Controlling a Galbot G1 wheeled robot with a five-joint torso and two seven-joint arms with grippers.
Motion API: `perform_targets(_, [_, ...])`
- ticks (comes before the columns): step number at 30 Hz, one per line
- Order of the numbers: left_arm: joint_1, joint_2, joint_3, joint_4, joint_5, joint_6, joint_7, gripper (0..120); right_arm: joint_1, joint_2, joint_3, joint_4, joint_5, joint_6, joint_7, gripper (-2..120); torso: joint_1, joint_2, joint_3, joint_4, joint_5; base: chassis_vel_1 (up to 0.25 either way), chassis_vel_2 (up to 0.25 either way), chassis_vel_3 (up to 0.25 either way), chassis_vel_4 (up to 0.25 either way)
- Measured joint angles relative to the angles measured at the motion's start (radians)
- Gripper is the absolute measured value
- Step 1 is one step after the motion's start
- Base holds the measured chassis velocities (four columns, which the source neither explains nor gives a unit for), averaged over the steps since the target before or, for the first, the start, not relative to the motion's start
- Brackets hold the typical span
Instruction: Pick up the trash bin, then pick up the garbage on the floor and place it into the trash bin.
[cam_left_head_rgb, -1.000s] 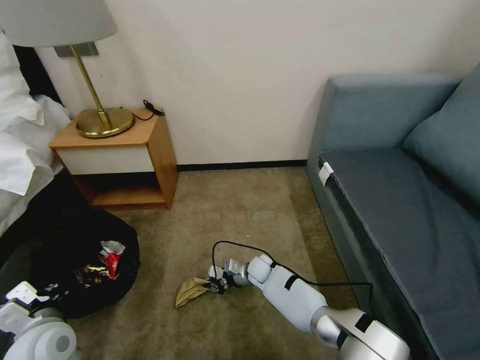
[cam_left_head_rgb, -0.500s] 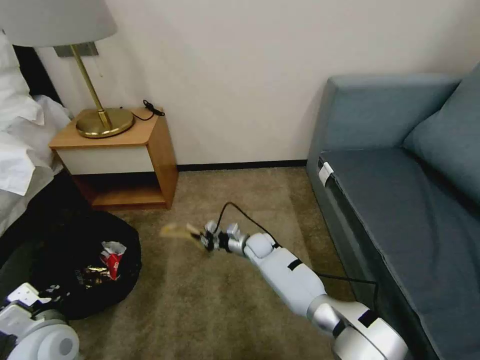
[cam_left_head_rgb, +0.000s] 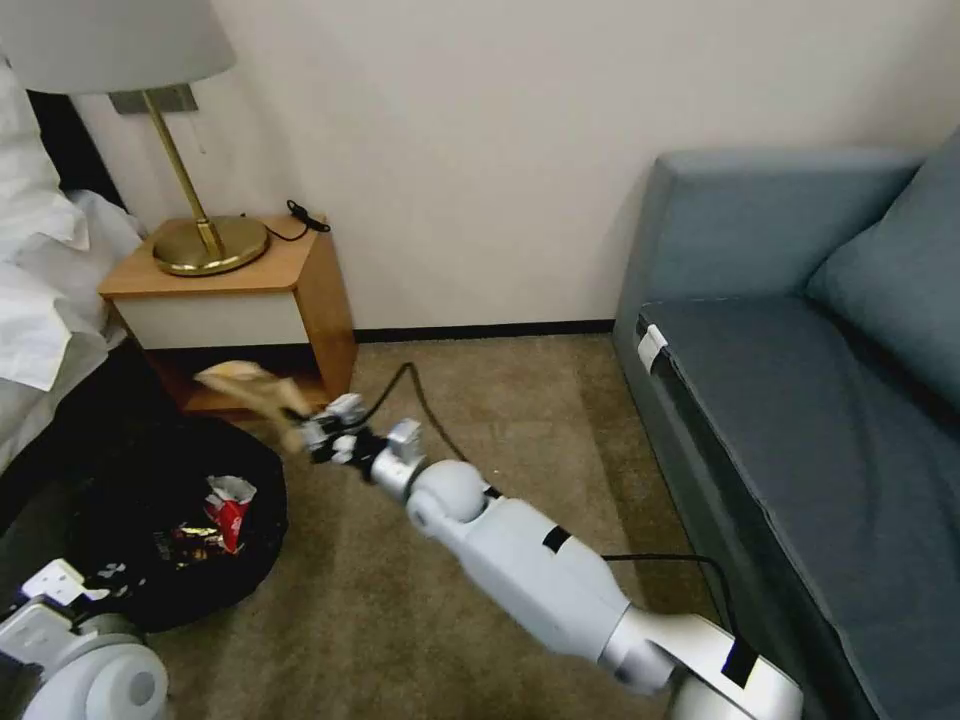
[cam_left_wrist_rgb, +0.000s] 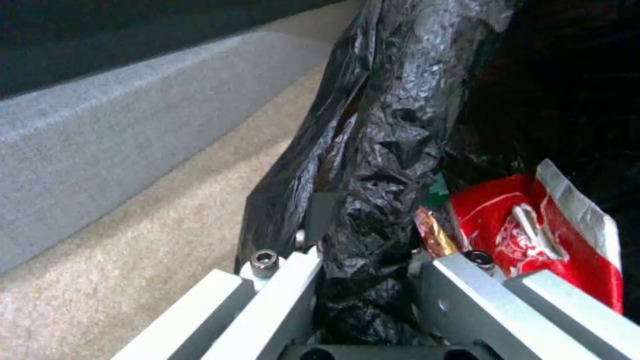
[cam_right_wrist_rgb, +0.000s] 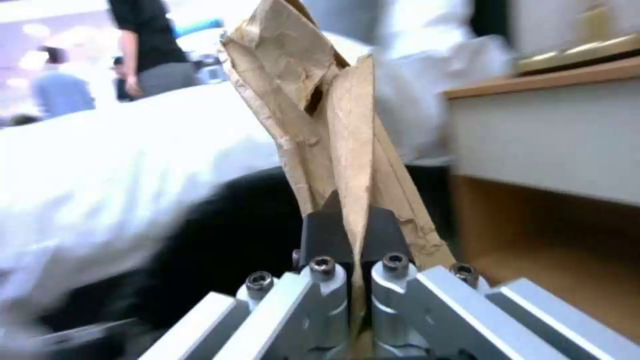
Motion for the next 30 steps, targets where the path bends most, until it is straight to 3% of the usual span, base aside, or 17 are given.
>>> perform_targets(6, [0.004,0.000,0.000,-0.008,0.001,0.002,-0.001,0,-0.006,0.000,-0.078,0.025,0.013,-0.007,-0.043,0,0.000,0.000,0.000,-0.0002,0.0000,0.000,0.000,0.000,0.000])
perform_targets(11, [0.004,-0.005,0.002,-0.012,0.006,0.003,-0.001,0,0.010,0.017,-0.113,-0.043,-0.033,0.001,-0.045,0,0.000,0.000,0.000,0.0000,0.0001,0.000,0.000,0.000,0.000])
perform_targets(23, [0.002,-0.071,0.013,-0.015,0.026,0.002,-0.001,0,0.025,0.018,-0.120,-0.161,-0.093,0.032,-0.014,1,0.000,0.000,0.000,-0.0003,0.0001,0.000,0.000,0.000,0.000])
perform_targets(30, [-0.006,-0.110,0.022,-0.009,0.041,0.002,-0.001,0,0.030,0.018,-0.121,-0.181,-0.101,0.041,-0.001,30,0.000,0.000,0.000,-0.0002,0.0002,0.000,0.000,0.000,0.000])
